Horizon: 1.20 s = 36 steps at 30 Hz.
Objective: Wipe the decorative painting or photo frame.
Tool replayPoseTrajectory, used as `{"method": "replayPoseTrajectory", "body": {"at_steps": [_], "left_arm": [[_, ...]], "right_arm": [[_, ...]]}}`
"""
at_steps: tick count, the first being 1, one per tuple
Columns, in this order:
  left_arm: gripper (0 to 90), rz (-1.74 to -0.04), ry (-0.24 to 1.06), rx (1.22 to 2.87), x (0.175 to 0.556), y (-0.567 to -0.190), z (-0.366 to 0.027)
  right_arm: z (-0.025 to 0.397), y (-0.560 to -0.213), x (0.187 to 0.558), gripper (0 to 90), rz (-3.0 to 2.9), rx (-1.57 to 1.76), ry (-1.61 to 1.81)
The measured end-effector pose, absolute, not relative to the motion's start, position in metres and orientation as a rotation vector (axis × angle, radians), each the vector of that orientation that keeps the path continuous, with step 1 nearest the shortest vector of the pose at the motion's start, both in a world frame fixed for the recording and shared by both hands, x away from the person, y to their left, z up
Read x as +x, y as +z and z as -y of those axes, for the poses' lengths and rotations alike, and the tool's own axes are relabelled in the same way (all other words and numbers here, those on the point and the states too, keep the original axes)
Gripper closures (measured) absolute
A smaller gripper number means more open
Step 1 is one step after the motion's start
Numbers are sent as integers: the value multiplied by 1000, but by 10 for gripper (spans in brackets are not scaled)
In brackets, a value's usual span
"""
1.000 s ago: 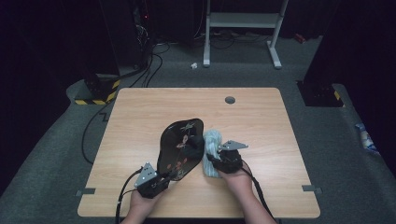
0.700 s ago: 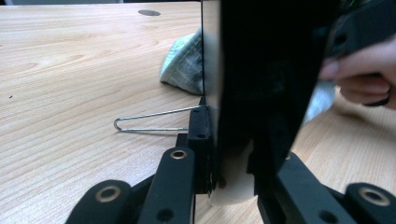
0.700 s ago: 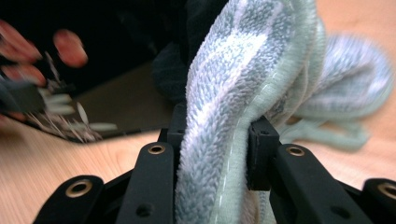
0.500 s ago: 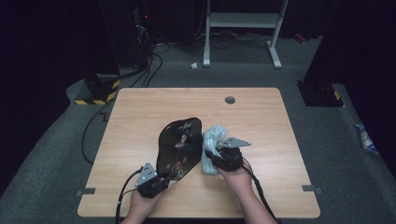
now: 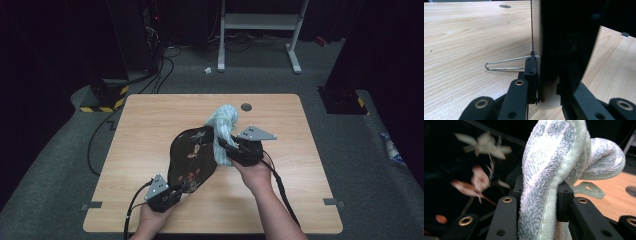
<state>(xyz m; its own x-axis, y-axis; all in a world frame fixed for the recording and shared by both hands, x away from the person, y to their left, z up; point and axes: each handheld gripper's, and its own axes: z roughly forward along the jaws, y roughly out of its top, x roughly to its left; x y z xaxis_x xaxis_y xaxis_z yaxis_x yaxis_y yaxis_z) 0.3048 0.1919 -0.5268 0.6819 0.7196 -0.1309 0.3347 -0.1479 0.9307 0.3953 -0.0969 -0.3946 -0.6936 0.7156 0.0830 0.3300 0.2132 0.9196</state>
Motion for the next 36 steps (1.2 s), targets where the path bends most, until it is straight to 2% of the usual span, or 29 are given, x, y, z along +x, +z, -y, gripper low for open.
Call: {"method": "replayPoseTrajectory", "body": {"at_steps": [11, 19, 26, 31, 36], "left_arm": [[793, -848, 426, 1752, 304, -527, -191], [792, -847, 429, 1758, 305, -527, -190], [791, -844, 430, 1765, 305, -526, -190], [783, -853, 445, 1775, 305, -526, -189], [776, -864, 462, 1785, 305, -526, -187]], "right_arm": [[102, -473, 390, 681, -2294, 1090, 1308], [102, -505, 384, 681, -2414, 1099, 1218], [108, -497, 383, 678, -2377, 1085, 1231], [128, -478, 372, 668, -2267, 1061, 1299], [147, -474, 359, 662, -2188, 1059, 1287]]}}
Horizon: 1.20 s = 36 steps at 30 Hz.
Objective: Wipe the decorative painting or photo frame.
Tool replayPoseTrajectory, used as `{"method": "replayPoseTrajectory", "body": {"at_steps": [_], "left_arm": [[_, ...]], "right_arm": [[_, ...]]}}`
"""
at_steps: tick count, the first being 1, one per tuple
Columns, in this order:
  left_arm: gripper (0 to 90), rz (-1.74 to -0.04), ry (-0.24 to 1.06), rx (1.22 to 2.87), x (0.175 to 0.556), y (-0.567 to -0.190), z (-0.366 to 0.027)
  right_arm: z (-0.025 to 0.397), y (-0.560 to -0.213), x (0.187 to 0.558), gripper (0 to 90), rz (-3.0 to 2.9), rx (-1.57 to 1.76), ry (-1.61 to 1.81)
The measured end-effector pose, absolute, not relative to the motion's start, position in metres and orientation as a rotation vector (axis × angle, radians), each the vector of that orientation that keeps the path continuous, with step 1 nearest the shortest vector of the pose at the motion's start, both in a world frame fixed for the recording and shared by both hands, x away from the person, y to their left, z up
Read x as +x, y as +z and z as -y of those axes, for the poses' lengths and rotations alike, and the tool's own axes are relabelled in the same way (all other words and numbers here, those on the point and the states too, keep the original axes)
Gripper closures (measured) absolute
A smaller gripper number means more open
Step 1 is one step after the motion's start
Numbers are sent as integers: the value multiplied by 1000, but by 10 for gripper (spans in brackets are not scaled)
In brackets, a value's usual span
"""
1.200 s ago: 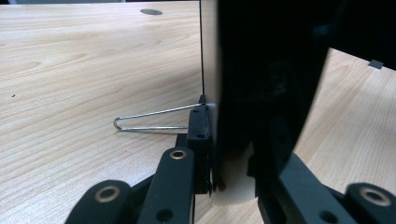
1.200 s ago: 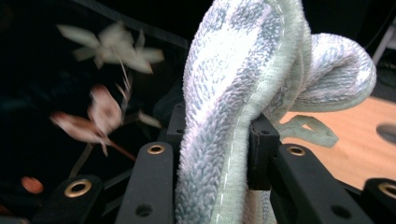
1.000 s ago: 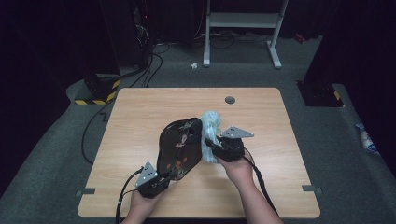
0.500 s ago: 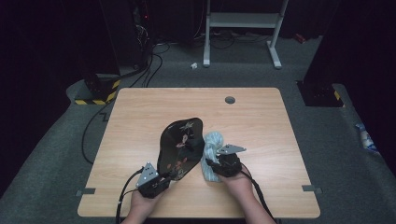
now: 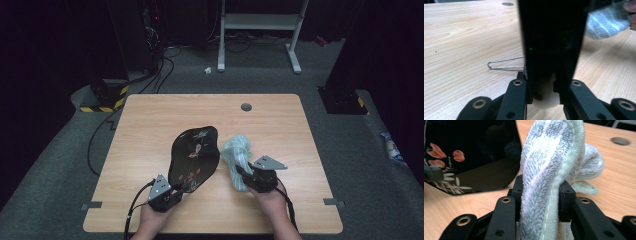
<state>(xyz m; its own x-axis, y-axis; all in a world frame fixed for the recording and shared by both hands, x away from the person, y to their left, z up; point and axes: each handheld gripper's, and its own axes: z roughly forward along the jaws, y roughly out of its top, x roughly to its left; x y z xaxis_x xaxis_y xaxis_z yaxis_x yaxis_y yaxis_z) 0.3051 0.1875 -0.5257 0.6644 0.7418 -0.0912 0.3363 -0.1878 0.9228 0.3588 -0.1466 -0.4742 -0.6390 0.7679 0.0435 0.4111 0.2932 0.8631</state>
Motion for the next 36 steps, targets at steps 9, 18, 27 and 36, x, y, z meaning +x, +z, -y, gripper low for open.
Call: {"method": "replayPoseTrajectory", "body": {"at_steps": [9, 18, 27, 36], "left_arm": [[768, -918, 488, 1773, 312, -525, -192], [714, -934, 511, 1751, 313, -526, -194], [560, -929, 487, 1767, 305, -526, -193], [548, -909, 496, 1804, 292, -525, -187]], "right_arm": [[168, -483, 352, 661, -2131, 1105, 1272], [176, -496, 356, 658, -2138, 1164, 1203], [173, -495, 358, 659, -2145, 1185, 1205], [160, -497, 366, 623, -2166, 1173, 1235]]}}
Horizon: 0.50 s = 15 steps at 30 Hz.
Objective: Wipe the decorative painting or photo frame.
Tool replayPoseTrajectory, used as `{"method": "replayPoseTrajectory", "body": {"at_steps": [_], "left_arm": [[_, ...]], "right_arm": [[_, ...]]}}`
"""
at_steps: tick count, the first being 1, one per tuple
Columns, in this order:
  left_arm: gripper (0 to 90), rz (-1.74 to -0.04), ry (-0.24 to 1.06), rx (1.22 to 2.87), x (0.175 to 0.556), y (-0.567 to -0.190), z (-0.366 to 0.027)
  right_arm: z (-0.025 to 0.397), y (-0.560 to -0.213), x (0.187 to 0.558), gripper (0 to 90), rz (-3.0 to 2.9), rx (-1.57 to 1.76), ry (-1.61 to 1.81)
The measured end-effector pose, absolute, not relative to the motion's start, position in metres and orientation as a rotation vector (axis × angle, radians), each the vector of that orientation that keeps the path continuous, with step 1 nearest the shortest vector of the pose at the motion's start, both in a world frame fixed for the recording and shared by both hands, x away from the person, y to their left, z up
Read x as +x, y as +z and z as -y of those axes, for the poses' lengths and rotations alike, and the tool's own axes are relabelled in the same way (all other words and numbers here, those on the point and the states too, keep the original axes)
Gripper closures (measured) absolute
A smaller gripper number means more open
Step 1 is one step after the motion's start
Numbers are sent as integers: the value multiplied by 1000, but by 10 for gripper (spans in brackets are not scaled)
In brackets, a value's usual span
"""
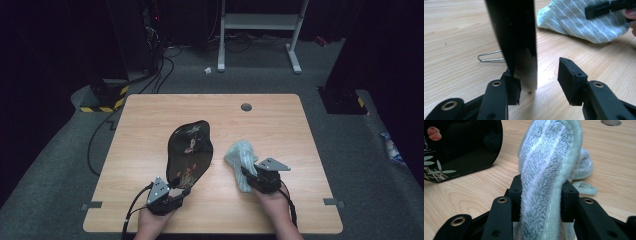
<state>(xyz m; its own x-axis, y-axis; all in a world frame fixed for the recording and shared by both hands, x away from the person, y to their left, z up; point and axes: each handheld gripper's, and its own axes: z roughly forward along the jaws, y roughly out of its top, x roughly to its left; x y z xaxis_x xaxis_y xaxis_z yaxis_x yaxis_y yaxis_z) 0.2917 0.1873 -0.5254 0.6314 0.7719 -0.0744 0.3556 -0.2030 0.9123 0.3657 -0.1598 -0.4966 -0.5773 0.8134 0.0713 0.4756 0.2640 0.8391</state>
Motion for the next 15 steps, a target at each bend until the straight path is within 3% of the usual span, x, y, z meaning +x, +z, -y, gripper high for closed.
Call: {"method": "replayPoseTrajectory", "body": {"at_steps": [15], "left_arm": [[544, -845, 451, 1845, 278, -522, -171]], "right_arm": [[151, -494, 366, 622, -2175, 1127, 1244]]}}
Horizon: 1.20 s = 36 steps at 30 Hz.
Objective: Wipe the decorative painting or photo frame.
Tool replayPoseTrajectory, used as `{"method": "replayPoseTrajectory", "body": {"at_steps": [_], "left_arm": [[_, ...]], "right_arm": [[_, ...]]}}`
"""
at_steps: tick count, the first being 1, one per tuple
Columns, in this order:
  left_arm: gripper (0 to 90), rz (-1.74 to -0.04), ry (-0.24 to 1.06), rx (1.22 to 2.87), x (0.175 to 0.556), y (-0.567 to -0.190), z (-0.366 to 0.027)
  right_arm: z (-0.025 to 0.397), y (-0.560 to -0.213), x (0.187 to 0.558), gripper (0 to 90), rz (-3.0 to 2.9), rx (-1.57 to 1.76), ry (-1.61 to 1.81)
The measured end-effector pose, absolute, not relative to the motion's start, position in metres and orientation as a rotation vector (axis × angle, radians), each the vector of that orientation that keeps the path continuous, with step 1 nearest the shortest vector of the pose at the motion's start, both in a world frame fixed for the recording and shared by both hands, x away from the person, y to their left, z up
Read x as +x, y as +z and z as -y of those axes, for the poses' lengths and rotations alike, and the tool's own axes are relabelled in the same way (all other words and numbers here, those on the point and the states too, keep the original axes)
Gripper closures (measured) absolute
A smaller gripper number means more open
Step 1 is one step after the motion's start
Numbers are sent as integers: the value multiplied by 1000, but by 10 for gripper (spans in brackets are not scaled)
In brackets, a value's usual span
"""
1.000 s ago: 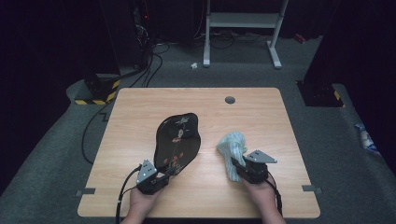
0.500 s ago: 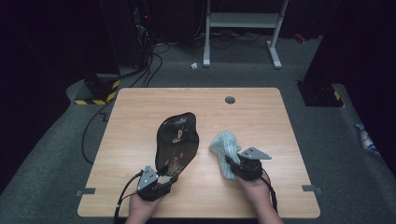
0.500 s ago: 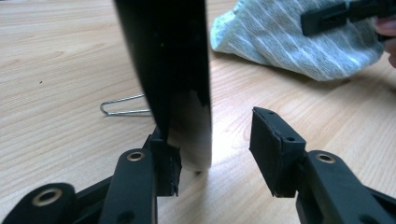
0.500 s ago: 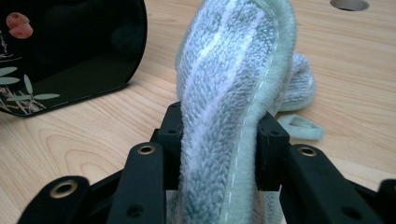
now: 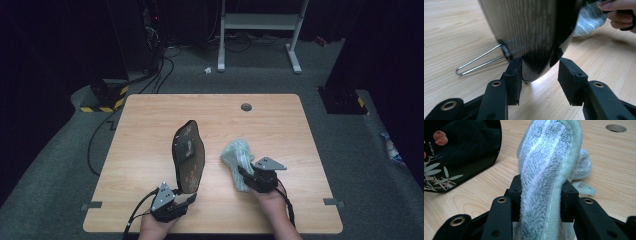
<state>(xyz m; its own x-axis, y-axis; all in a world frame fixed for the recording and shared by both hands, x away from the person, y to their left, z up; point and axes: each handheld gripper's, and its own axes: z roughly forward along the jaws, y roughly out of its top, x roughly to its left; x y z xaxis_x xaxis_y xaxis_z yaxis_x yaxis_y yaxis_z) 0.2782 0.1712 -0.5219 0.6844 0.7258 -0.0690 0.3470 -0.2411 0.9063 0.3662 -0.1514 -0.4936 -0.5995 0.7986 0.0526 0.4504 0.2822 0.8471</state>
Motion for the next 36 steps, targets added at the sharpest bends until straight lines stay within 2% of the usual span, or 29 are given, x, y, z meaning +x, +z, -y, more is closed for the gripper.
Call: {"method": "replayPoseTrajectory", "body": {"at_steps": [11, 23, 36], "left_arm": [[517, -810, 451, 1899, 282, -523, -153], [510, -772, 421, 1944, 294, -525, -133], [503, -800, 418, 1942, 309, -524, -128]], "right_arm": [[165, -492, 359, 622, -2138, 1161, 1232], [197, -493, 347, 615, -2066, 1252, 1224], [212, -496, 333, 613, -2036, 1305, 1210]]}}
